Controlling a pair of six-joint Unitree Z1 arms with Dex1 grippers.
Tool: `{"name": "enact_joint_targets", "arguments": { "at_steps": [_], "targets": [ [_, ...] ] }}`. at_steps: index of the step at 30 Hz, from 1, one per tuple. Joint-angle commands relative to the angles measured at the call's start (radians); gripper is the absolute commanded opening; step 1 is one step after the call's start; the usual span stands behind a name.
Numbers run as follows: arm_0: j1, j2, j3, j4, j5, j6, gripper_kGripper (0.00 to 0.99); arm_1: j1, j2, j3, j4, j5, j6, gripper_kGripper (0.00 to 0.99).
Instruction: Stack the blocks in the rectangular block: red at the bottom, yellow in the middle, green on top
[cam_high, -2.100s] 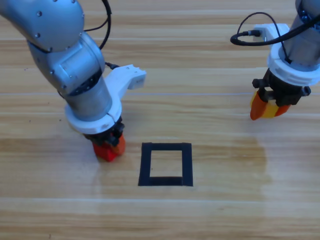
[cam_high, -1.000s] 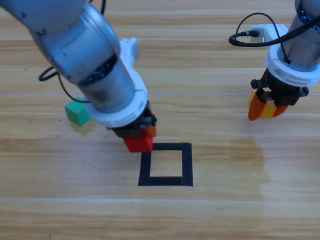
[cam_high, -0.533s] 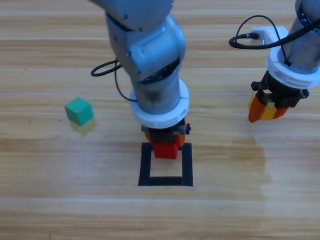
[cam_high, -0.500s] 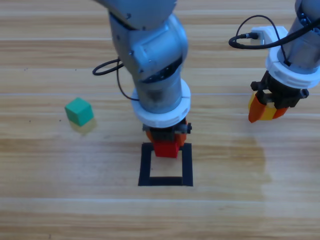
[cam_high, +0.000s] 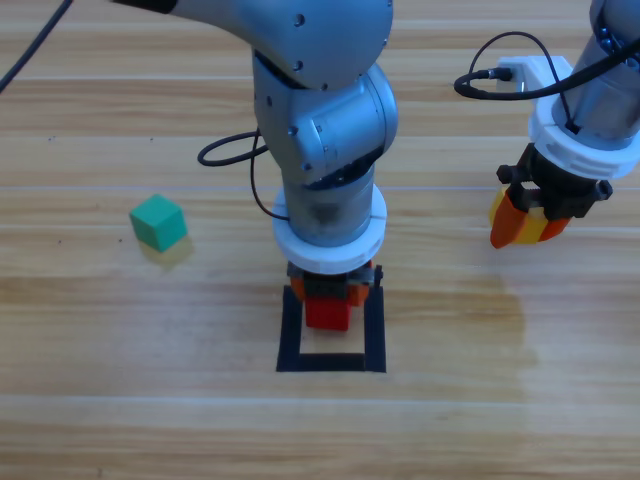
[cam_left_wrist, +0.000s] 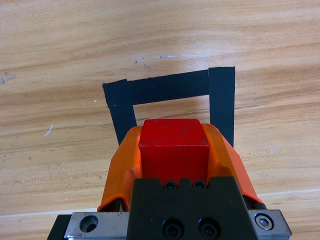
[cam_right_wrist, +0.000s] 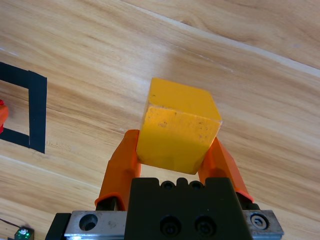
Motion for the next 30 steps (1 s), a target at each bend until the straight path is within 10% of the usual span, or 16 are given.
{"name": "enact_joint_targets", "arguments": {
  "at_steps": [1,30],
  "targets": [
    [-0.018,0.044,-0.001,0.009,0.009,-0.036,0.000,-0.015,-0.010,0.023,-0.017,0.015,-0.014,0.270],
    [-0.050,0.048,0.019,0.005,0.001,-0.102,0.000,-0.015,0.000,0.025,-0.018,0.030,-0.019,0.270]
  ]
}}
